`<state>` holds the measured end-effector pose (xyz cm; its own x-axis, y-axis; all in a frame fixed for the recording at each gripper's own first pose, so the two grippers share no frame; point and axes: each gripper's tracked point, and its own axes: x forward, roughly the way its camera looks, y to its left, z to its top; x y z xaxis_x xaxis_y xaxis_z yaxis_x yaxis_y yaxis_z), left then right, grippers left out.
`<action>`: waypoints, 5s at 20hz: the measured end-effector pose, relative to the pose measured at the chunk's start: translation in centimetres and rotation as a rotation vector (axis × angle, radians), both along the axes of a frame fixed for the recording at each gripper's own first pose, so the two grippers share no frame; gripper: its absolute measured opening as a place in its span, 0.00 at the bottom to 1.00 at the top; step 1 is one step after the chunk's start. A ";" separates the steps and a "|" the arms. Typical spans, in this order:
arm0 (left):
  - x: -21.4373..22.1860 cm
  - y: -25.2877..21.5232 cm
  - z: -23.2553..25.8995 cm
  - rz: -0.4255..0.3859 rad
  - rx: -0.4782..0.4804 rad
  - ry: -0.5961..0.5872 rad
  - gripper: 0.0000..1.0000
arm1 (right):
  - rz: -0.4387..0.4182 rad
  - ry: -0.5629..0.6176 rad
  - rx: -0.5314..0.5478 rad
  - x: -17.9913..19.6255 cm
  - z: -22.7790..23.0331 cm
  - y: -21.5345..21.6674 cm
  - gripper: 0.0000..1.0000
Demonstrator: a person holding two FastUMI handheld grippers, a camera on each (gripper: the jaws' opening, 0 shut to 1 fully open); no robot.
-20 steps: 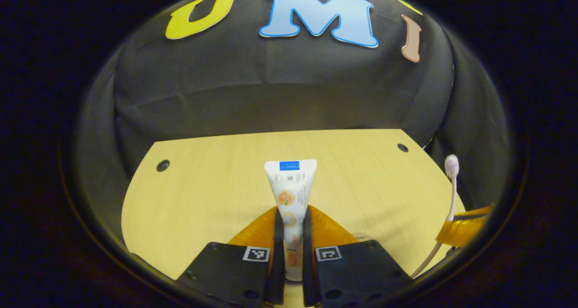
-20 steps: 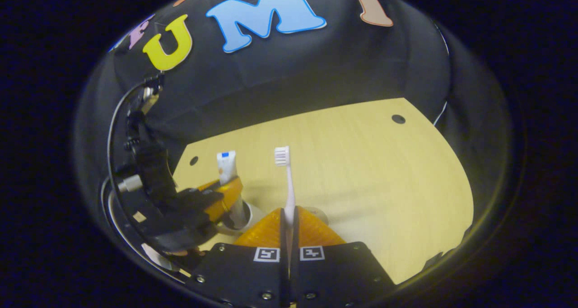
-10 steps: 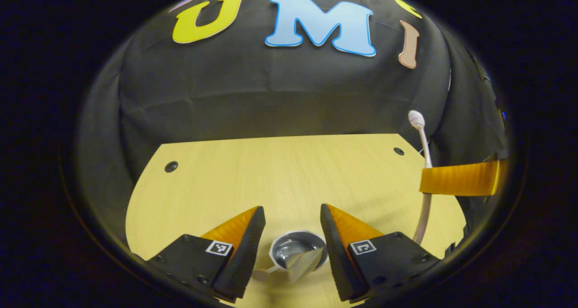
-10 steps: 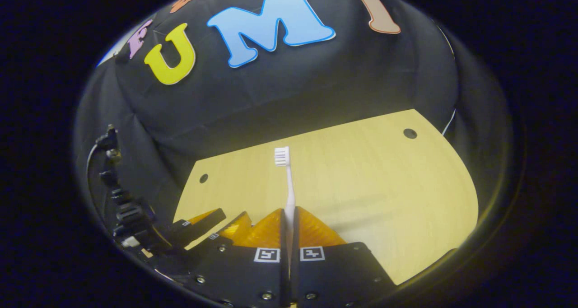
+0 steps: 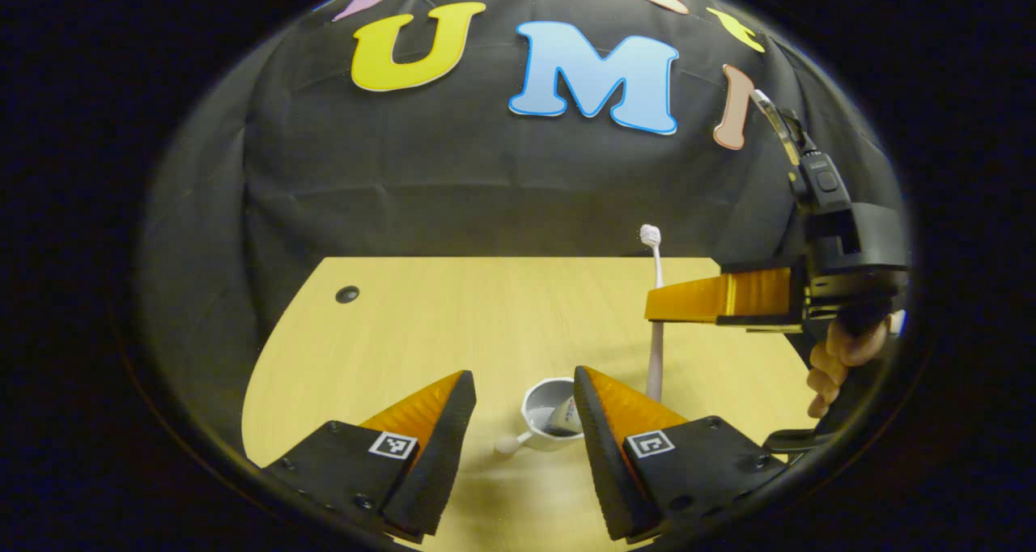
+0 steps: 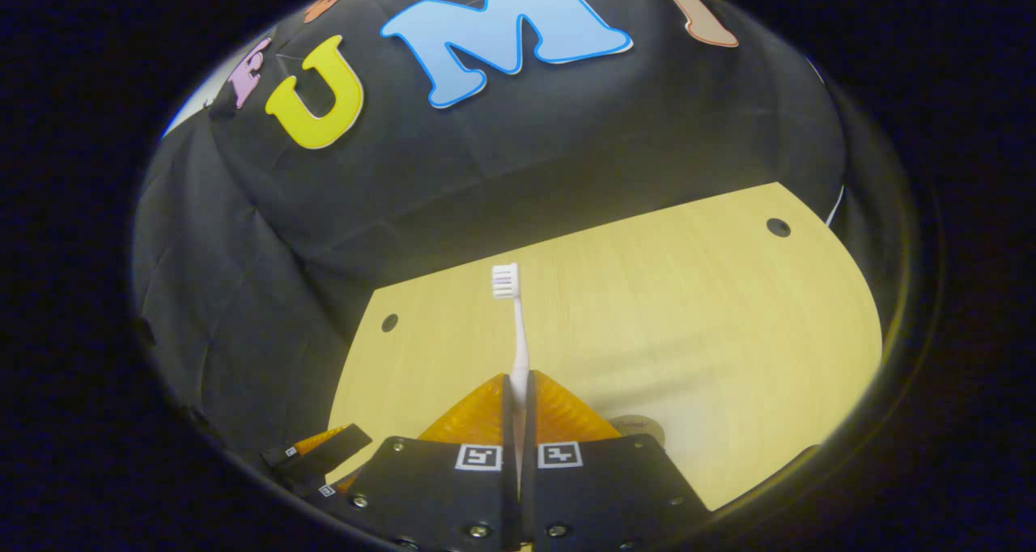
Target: Put the toothbrush and toothpaste on the desktop into the cup, then pick up the cup and place it on the coaster on the desktop.
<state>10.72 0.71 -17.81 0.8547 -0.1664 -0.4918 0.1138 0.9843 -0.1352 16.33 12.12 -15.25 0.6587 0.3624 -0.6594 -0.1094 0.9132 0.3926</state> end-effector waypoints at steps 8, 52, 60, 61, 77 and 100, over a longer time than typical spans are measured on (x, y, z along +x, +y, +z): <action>-4.9 6.6 -0.4 0.134 0.011 0.026 0.79 | 0.030 -0.035 -0.020 2.4 -3.2 3.3 0.02; 4.6 6.3 -16.0 -0.799 0.504 0.434 0.78 | -0.511 0.086 -0.039 -12.7 -8.3 -21.9 0.19; 5.8 5.4 -17.7 -0.871 0.609 0.525 0.76 | -0.692 0.162 -0.051 -19.8 -10.8 -28.8 0.19; 5.9 5.4 -18.1 -0.872 0.617 0.535 0.83 | -0.700 0.160 -0.047 -20.0 -10.9 -29.0 0.18; 7.8 12.6 -14.5 -0.865 0.589 0.526 0.30 | -0.596 0.161 -0.035 -19.5 -11.7 -27.3 0.17; 12.3 13.3 -10.2 -1.005 0.694 0.502 0.28 | -0.649 0.206 0.035 -20.8 -13.0 -29.0 0.17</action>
